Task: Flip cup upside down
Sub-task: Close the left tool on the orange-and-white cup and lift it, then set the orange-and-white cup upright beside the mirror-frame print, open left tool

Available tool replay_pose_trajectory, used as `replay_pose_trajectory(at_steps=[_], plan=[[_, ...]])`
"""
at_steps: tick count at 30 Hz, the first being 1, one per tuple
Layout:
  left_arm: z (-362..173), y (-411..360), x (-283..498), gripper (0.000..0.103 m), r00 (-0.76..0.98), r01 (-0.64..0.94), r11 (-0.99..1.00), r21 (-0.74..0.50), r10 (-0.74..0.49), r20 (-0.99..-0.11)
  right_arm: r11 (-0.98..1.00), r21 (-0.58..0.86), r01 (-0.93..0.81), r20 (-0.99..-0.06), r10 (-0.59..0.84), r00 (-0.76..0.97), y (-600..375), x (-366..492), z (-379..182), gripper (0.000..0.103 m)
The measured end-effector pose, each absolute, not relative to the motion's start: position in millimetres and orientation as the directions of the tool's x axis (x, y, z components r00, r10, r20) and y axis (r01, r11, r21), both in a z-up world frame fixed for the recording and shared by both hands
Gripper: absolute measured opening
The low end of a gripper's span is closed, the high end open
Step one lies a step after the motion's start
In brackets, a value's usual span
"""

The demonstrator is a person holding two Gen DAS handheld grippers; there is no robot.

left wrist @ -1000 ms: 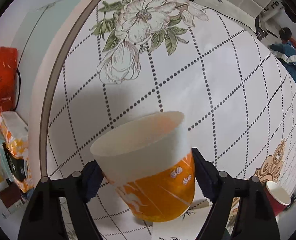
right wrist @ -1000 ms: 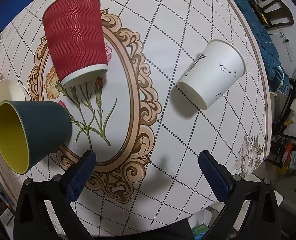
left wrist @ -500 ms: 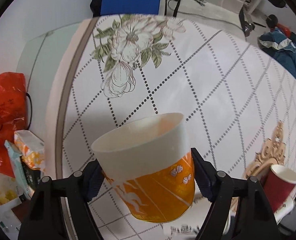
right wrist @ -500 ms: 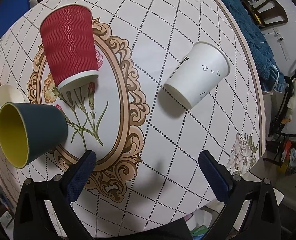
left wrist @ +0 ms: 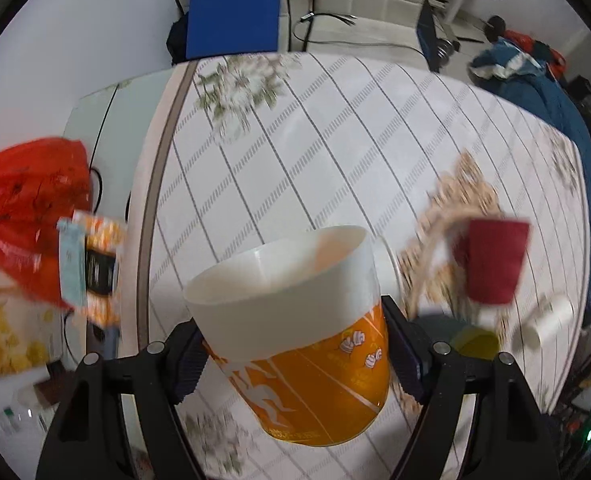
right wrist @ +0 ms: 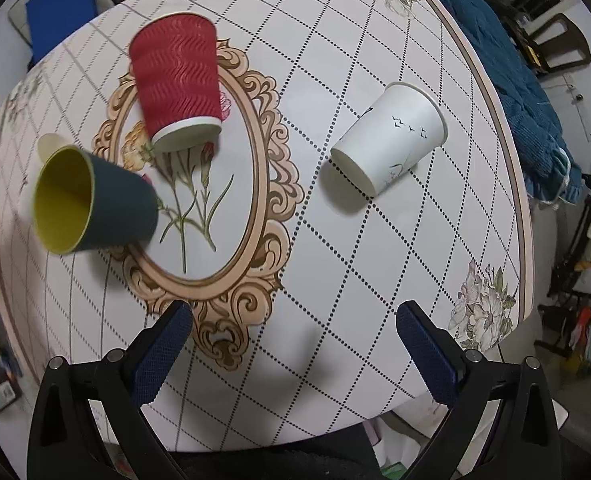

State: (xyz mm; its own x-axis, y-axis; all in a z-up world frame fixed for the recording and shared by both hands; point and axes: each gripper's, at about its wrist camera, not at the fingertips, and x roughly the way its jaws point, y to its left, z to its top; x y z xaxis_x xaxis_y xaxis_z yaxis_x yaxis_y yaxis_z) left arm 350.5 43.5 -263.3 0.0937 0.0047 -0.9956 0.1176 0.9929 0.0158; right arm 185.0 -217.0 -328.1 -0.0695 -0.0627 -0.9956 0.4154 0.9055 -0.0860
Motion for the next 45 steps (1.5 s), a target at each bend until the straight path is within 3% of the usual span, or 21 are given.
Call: replay_pose_trajectory(at_steps=[8,21,31,45], plan=[[-258,16,252,0.076,0.059,0.163,0.986,0.016,0.006,-0.998,0.944,-0.028,0.327,-1.000,-0.031,0.002,-213,160,-308,0.103],[-283,7,166,0.076,0.002,0.150,0.988,0.041,0.041,-0.999,0.986,0.024,0.162,-1.000,0.020,0.021,-195,103,-309,0.103],[-337,1,144,0.076,-0.105,0.143,0.988,0.059,0.074,-0.992,0.996,0.031,0.086,-0.999,0.034,-0.038,-195,81,-341,0.103],[-390,-33,158,0.076,-0.157,0.300,0.952,0.053,0.105,-0.982,0.986,-0.032,0.162,-0.993,-0.012,-0.118,-219,82,-391,0.103]])
